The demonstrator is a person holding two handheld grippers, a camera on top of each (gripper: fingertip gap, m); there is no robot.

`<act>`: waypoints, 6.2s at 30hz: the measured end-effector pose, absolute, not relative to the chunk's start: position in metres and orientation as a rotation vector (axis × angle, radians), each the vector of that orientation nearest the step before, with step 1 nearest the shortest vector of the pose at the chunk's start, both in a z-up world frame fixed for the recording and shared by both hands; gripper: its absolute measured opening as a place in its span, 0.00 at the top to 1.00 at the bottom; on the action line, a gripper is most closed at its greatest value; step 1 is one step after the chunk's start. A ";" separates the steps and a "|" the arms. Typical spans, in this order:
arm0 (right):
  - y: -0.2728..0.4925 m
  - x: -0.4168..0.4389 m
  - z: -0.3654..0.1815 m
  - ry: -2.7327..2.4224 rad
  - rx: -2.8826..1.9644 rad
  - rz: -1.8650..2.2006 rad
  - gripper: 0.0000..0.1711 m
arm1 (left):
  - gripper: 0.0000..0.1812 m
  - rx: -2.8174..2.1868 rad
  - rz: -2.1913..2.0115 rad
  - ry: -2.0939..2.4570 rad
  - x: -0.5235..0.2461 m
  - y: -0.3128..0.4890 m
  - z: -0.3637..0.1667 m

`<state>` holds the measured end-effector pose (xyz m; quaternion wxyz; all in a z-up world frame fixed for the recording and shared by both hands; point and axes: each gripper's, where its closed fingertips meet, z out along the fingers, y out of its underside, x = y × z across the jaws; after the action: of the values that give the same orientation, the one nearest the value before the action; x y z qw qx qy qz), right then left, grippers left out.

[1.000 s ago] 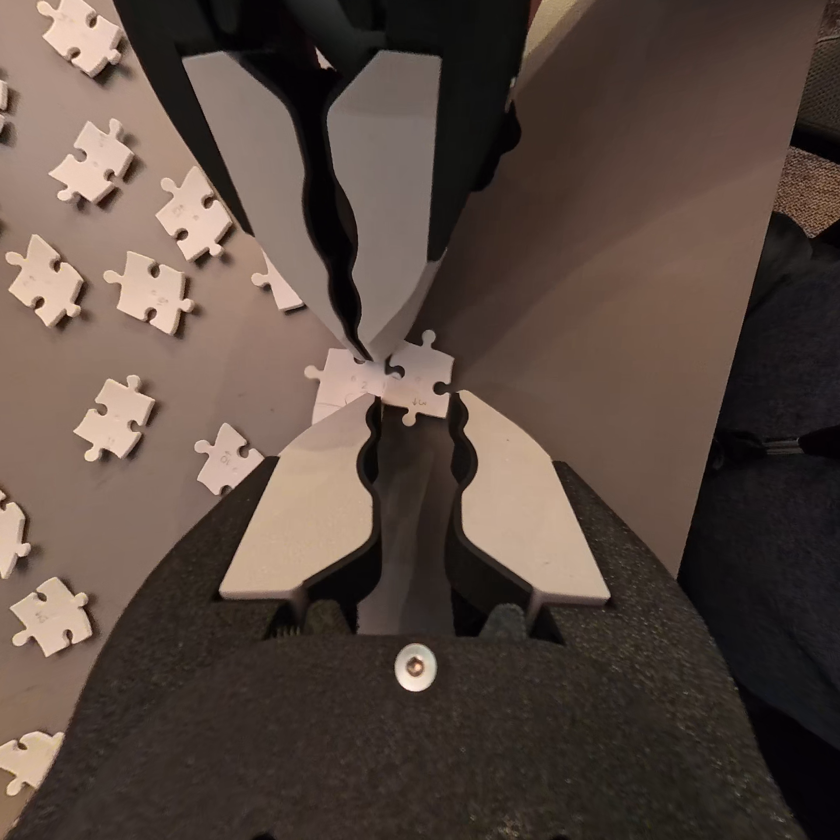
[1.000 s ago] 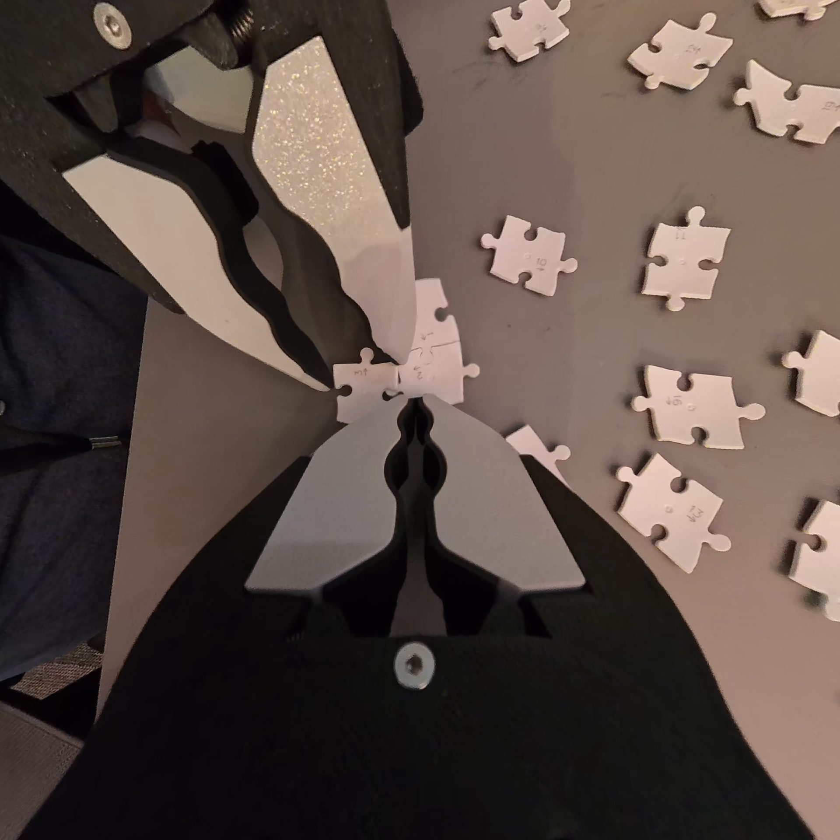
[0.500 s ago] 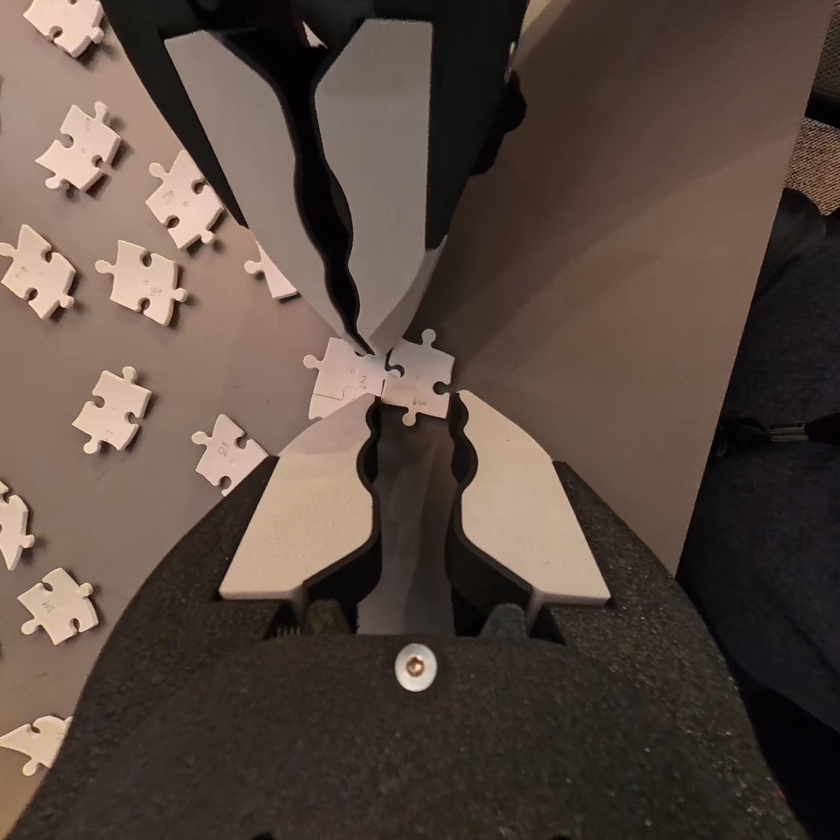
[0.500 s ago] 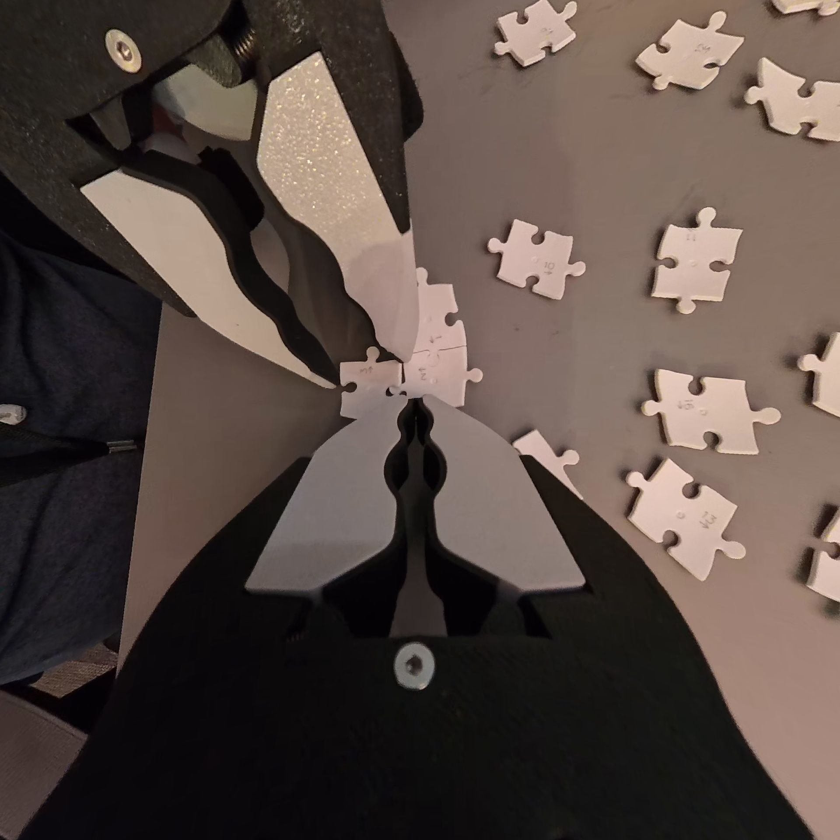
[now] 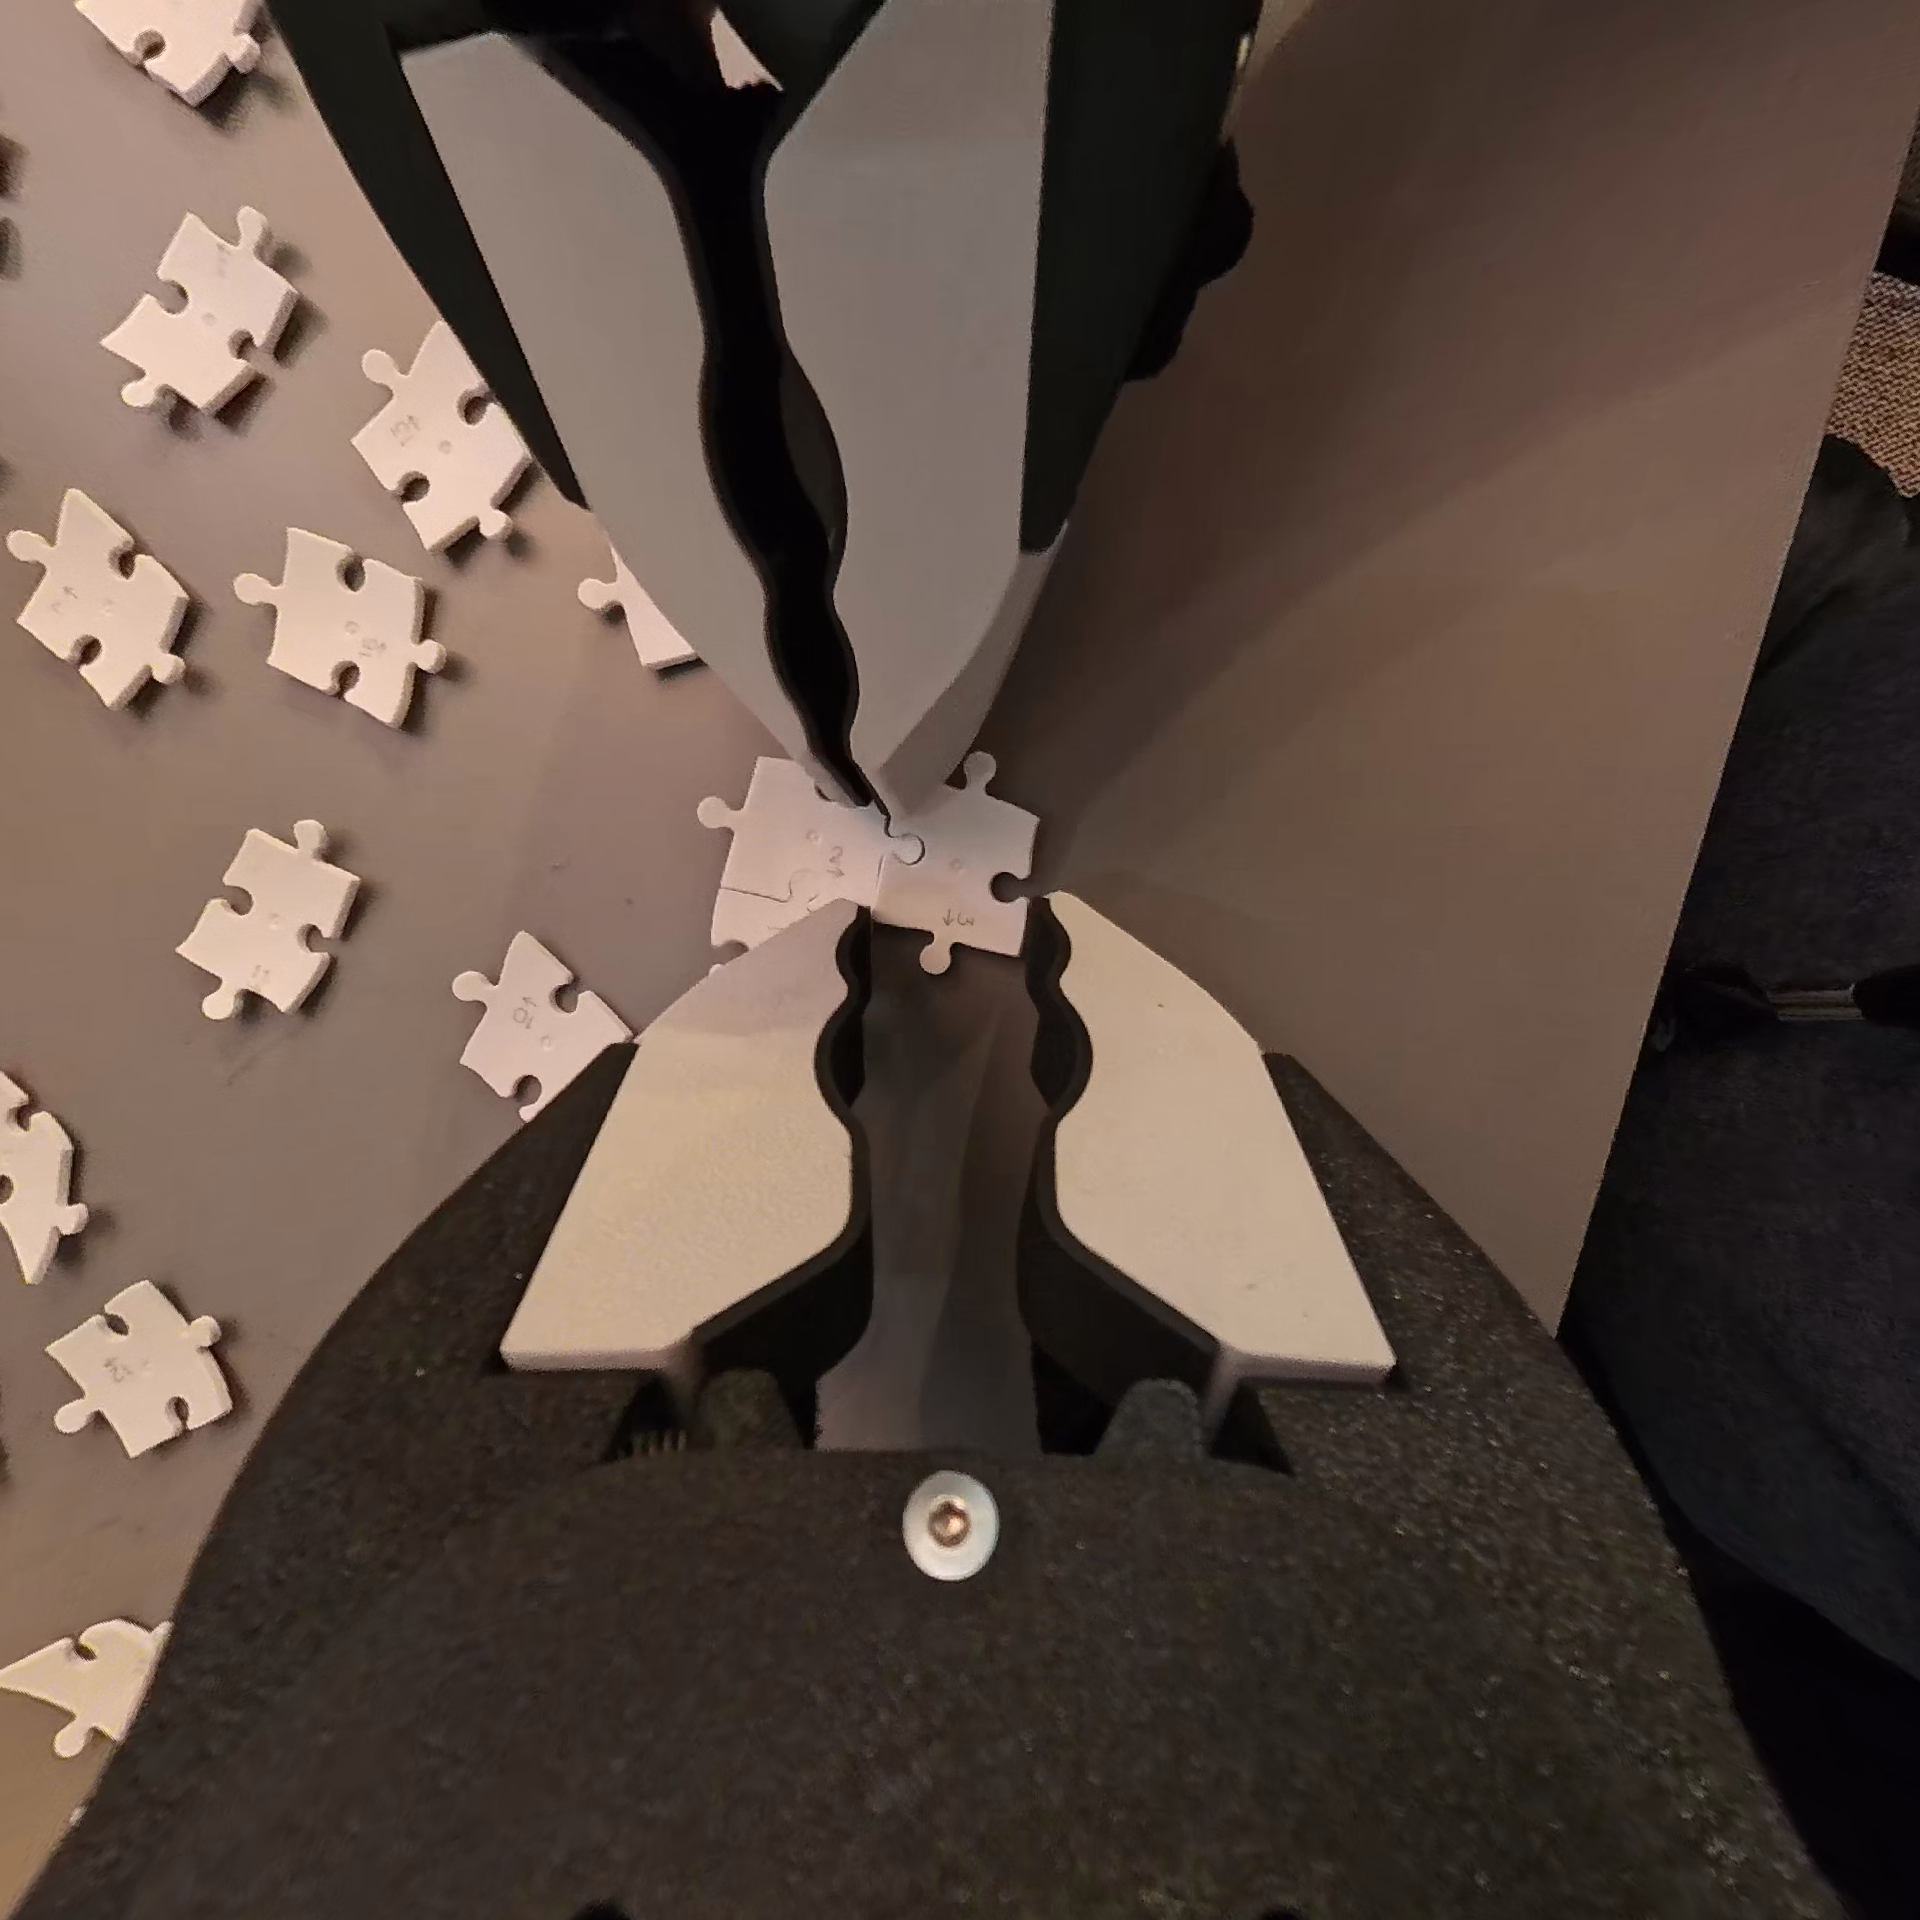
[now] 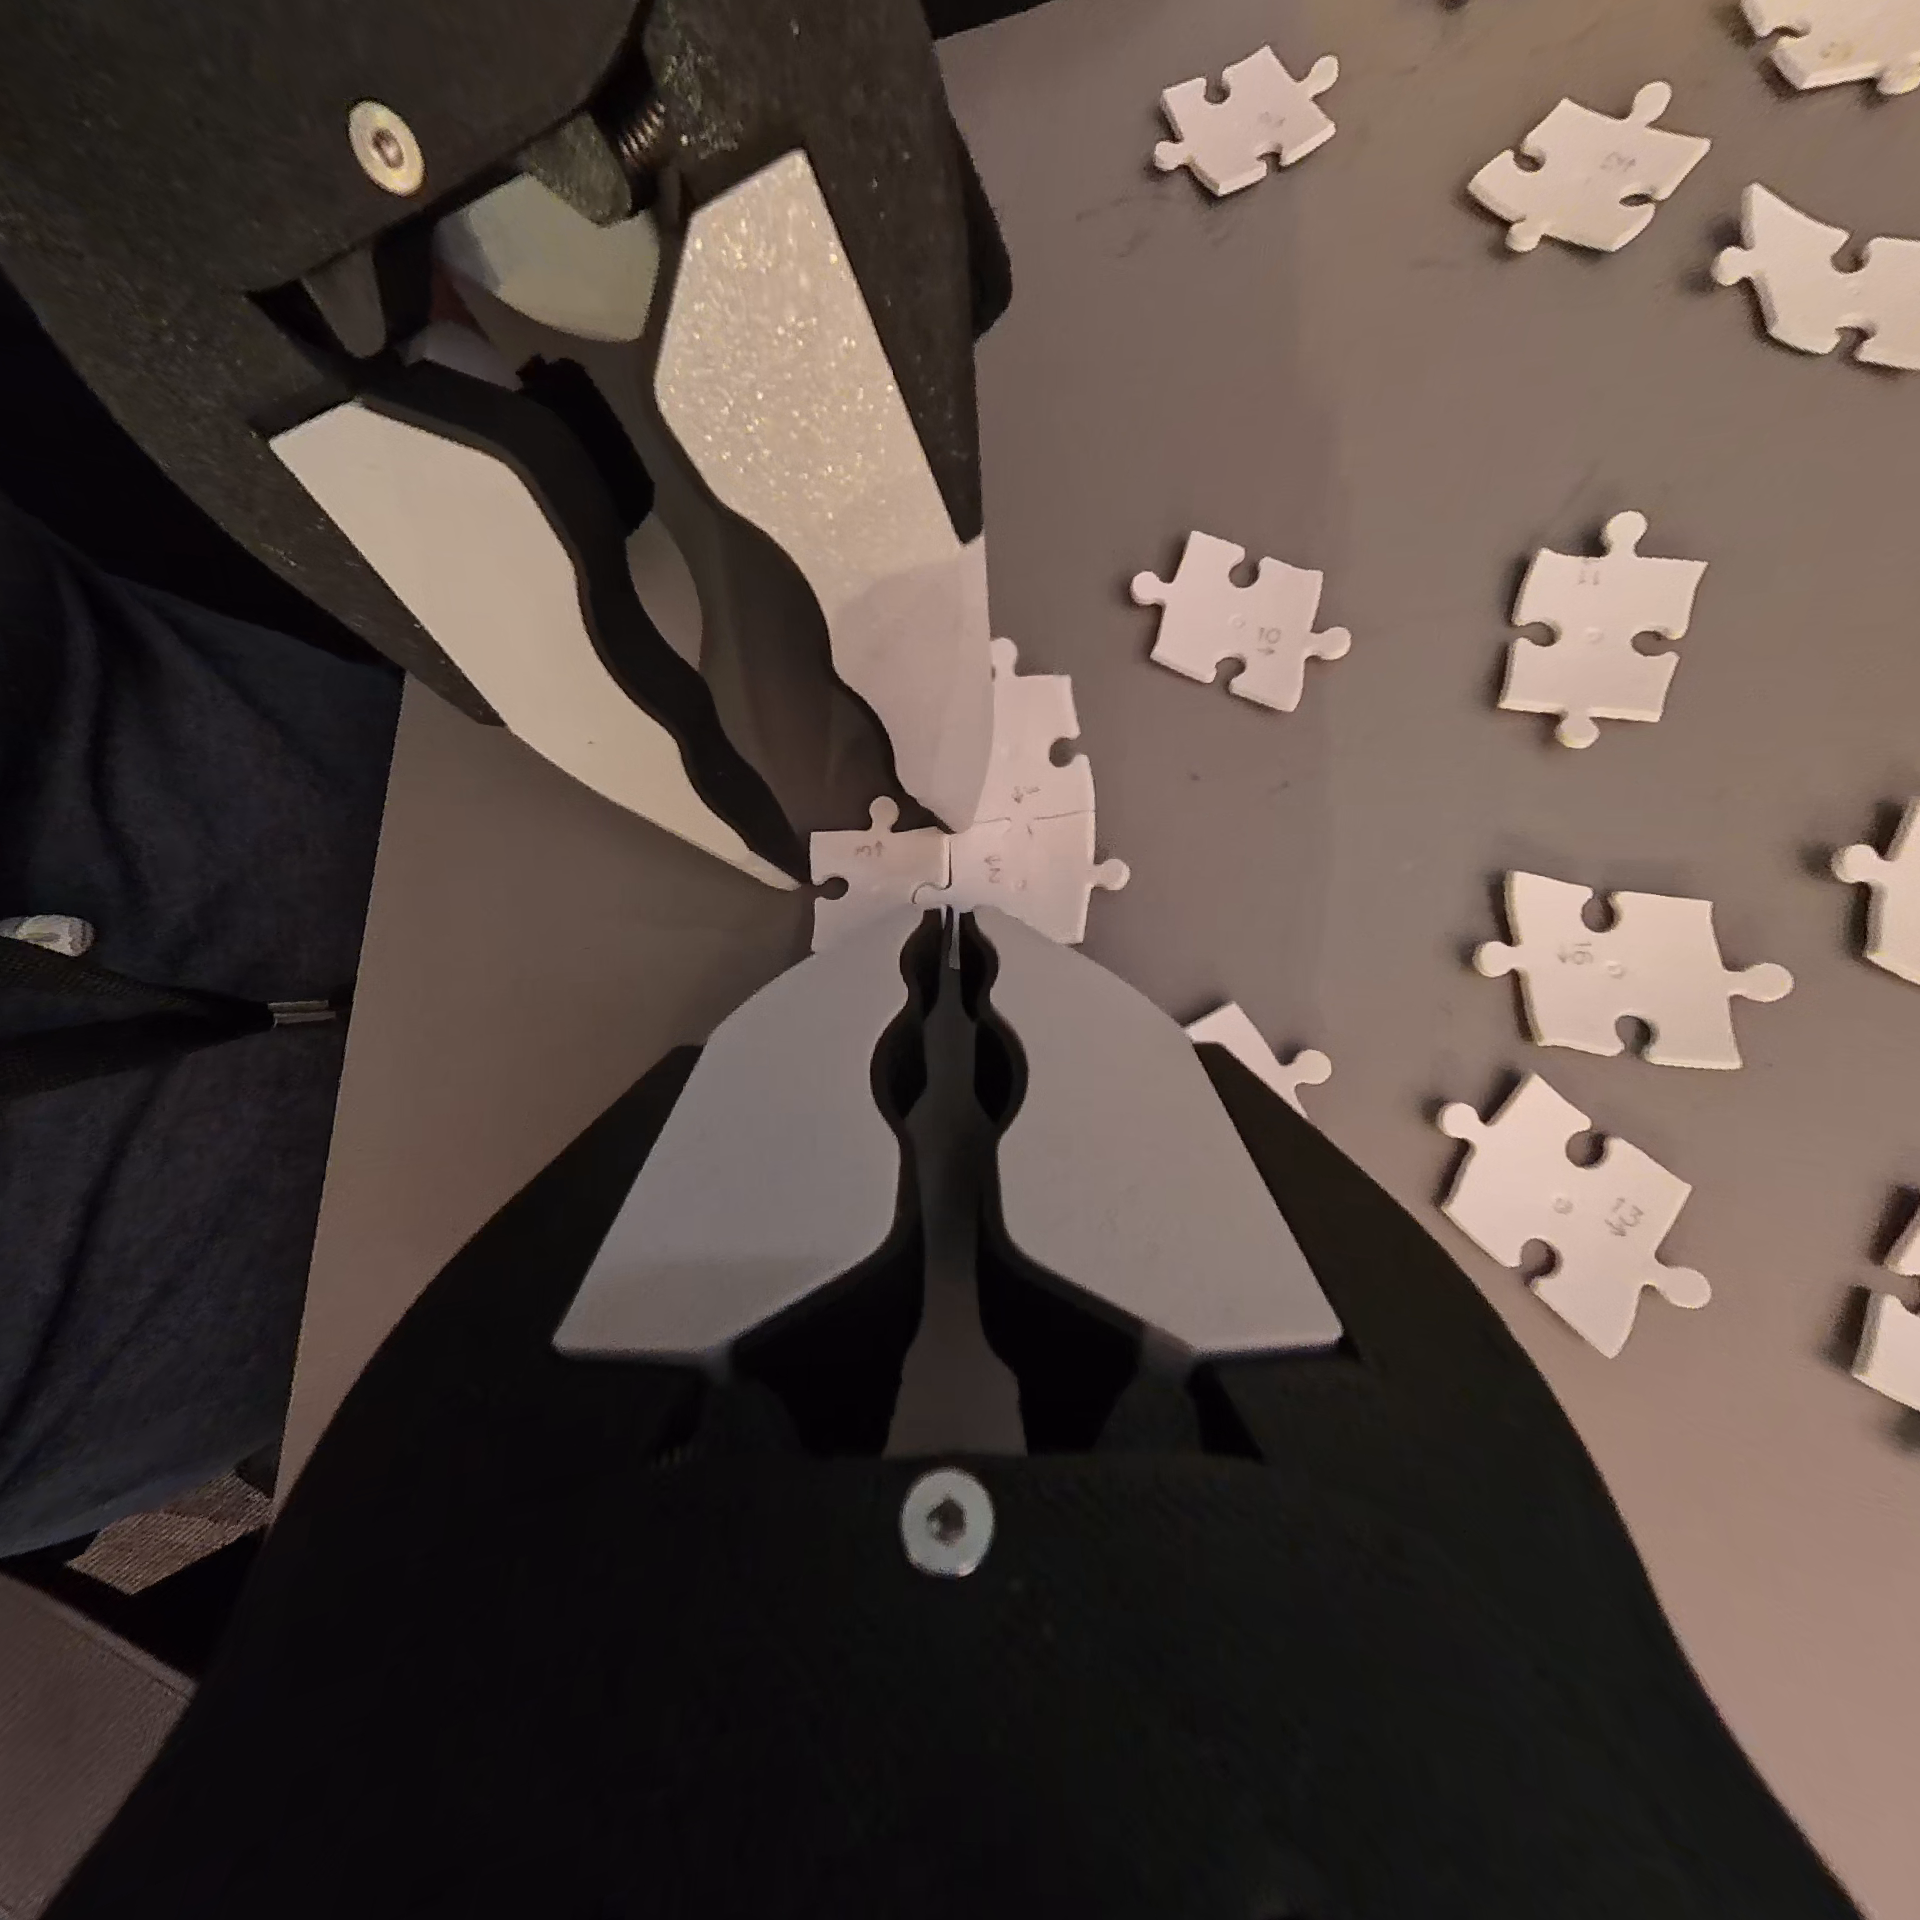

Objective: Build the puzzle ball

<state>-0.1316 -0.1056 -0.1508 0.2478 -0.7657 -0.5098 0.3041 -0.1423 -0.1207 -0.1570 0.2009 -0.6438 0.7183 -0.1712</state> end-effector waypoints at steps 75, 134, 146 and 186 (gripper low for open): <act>-0.108 -0.137 -0.155 -1.504 -1.991 0.733 0.99 | 0.86 -1.788 -0.582 1.942 -0.133 -0.121 -0.155; -0.104 -0.134 -0.155 -1.469 -2.055 0.730 0.99 | 0.72 -1.981 -0.688 1.709 -0.151 -0.113 -0.155; -0.094 -0.139 -0.140 -1.375 -1.997 0.751 0.99 | 0.74 -1.981 -0.704 1.700 -0.150 -0.115 -0.155; -0.107 -0.145 -0.156 -1.507 -2.072 0.656 0.99 | 0.73 -1.977 -0.704 1.718 -0.149 -0.118 -0.155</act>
<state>-0.1453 -0.1066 -0.1557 0.2458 -0.7594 -0.5523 0.2405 -0.1495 -0.1177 -0.1551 0.2129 -0.7121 0.6190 -0.2537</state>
